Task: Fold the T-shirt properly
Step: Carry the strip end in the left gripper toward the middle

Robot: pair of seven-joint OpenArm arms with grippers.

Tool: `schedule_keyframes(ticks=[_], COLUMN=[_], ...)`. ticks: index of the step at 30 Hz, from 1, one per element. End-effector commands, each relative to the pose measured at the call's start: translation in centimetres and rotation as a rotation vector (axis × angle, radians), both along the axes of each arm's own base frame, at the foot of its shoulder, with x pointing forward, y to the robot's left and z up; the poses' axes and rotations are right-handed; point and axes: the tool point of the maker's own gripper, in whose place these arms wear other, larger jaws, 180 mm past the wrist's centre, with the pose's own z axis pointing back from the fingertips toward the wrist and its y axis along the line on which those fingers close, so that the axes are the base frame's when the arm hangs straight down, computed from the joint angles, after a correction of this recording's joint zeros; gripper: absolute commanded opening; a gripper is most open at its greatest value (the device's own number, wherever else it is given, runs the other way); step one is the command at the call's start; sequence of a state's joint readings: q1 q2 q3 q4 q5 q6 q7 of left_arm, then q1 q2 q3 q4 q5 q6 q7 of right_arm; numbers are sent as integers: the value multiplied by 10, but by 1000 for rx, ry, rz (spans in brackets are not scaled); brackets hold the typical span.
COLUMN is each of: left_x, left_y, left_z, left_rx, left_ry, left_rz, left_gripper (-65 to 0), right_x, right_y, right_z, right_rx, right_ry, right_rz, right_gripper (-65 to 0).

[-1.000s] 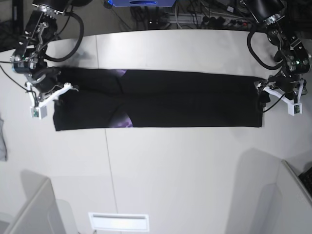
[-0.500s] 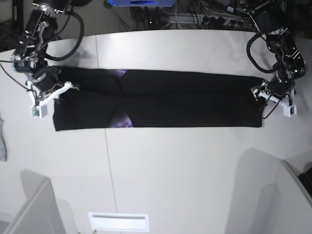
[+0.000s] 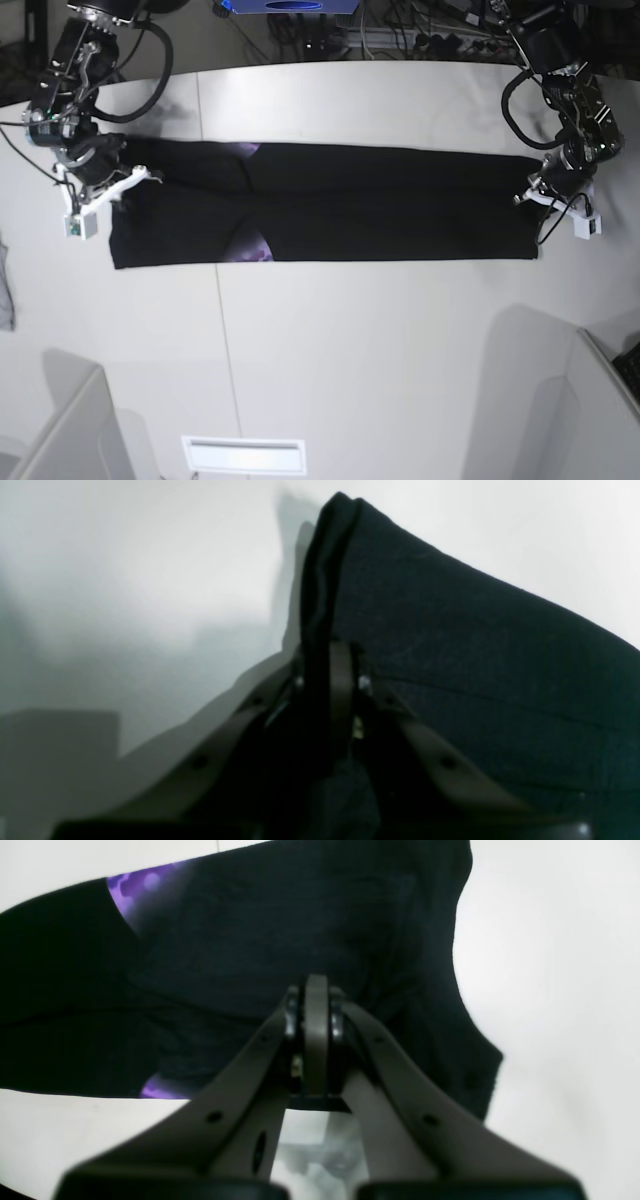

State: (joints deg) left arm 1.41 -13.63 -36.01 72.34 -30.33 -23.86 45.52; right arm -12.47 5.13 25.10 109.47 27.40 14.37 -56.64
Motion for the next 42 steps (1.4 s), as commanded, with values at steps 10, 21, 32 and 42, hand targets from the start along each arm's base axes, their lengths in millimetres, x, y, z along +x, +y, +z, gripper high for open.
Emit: schedule_keyframes(ticks=[10, 21, 32, 42], left_x=[8, 17, 4, 8], left_y=[27, 33, -19, -92], left_z=[18, 72, 87, 78], left_rx=[83, 220, 224, 163], left_ry=[26, -82, -151, -158], left_rz=[-15, -70, -129, -293], left_gripper=[-650, -650, -650, -650], right_x=[6, 2, 2, 2], right_y=[5, 6, 6, 6], right_z=[9, 6, 6, 6], right_rx=[15, 16, 16, 17], right_ry=[-44, -36, -34, -35], right_rz=[1, -1, -1, -1], right_gripper=[-650, -650, -650, -650])
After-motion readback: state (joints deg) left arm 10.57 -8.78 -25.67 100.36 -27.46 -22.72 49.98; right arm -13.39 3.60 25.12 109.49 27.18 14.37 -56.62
